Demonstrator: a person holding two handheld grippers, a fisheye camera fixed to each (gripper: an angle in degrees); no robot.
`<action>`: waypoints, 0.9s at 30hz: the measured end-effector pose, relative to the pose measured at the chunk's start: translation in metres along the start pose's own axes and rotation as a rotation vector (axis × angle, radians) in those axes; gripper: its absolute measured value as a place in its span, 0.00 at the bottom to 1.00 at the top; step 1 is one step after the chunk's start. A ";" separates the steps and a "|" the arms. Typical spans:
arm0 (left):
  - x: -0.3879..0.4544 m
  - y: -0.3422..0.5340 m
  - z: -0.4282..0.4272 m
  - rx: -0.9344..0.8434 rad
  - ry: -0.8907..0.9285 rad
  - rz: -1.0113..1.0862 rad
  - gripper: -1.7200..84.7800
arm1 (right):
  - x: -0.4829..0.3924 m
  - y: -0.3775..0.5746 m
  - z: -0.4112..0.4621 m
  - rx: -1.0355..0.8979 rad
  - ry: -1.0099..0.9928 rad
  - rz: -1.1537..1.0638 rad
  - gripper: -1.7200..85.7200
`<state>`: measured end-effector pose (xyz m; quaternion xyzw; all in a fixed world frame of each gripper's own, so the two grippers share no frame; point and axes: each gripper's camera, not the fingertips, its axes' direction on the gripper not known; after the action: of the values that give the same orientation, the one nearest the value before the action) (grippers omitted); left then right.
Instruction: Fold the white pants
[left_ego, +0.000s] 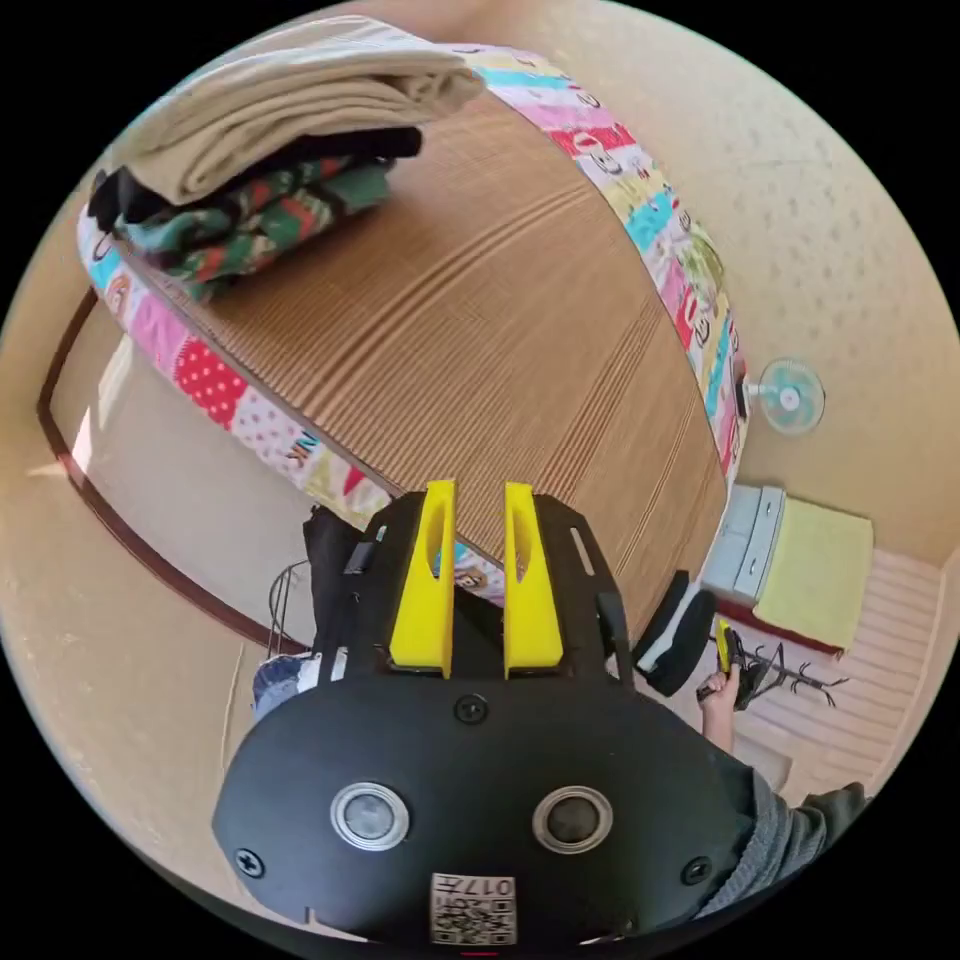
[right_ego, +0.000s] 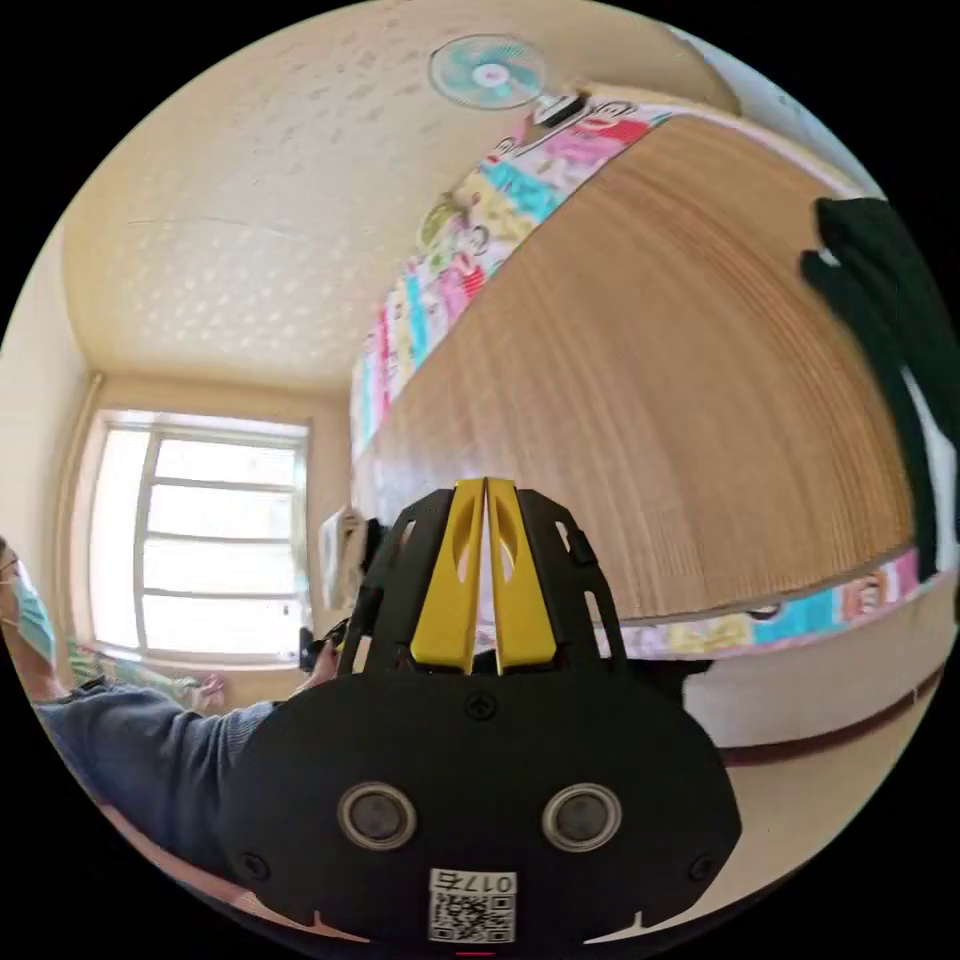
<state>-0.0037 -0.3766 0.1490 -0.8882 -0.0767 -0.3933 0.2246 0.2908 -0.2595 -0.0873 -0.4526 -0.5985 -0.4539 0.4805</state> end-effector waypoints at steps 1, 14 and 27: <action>-0.013 0.001 -0.012 0.023 0.005 -0.022 0.11 | -0.016 0.009 0.040 -0.040 -0.130 -0.024 0.03; -0.255 -0.009 -0.182 0.397 0.486 -0.463 0.19 | -0.121 0.128 0.217 -0.277 -0.440 -0.151 0.03; -0.090 0.083 -0.325 0.520 0.688 0.389 0.08 | -0.185 0.205 0.193 -0.237 -0.314 -0.514 0.09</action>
<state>-0.2546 -0.5955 0.2468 -0.6185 0.0740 -0.5832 0.5214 0.4837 -0.0539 -0.2716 -0.4040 -0.7031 -0.5516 0.1957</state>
